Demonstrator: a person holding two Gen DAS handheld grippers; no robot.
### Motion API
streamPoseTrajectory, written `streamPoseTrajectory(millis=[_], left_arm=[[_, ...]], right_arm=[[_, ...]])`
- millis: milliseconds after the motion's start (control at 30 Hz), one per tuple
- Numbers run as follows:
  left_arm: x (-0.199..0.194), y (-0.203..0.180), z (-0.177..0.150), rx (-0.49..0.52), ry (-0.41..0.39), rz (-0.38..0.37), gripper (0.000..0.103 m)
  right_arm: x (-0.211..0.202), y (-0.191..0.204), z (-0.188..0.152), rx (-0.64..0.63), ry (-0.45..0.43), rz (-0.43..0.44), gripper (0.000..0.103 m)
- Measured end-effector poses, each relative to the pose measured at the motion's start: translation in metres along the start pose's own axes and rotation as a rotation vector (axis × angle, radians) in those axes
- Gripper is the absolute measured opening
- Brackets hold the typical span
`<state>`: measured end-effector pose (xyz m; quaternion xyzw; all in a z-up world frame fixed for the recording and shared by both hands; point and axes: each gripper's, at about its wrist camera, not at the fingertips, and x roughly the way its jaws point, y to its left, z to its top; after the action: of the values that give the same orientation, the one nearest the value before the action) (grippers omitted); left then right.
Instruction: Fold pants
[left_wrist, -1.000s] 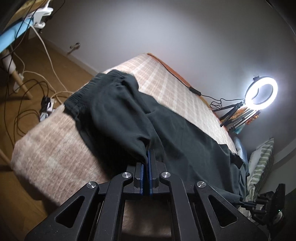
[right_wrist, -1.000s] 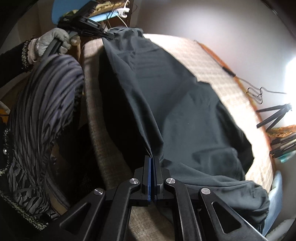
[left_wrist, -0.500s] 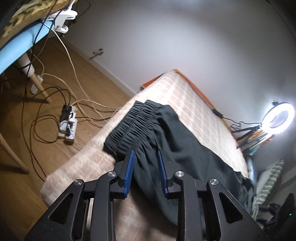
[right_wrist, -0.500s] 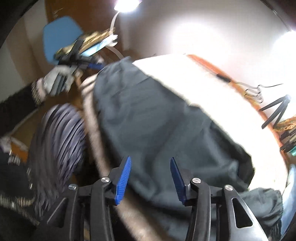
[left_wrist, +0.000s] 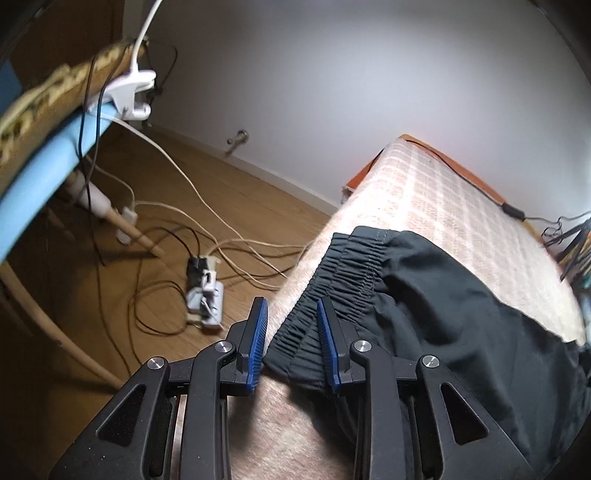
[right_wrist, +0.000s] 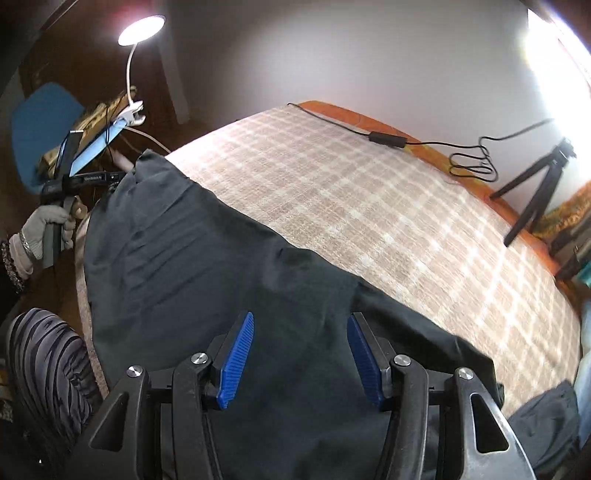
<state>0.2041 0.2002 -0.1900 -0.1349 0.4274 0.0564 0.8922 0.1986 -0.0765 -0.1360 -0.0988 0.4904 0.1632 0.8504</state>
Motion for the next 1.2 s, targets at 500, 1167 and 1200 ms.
streamPoseTrajectory(millis=[500,1167,1200], left_arm=[[-0.016,0.012,-0.026,-0.198,-0.003,-0.128,0.028],[-0.099,-0.139,0.030,0.245,0.024,-0.452,0.052],[-0.104,-0.159,0.031,0.279,0.035,-0.489,0.054]], right_arm=[[-0.028,0.010,-0.015,0.016,-0.050,-0.019,0.055],[-0.179,-0.094,-0.149,0.485,-0.219,-0.311,0.064],[-0.184,-0.101,-0.159,0.509,-0.221,-0.322,0.064]])
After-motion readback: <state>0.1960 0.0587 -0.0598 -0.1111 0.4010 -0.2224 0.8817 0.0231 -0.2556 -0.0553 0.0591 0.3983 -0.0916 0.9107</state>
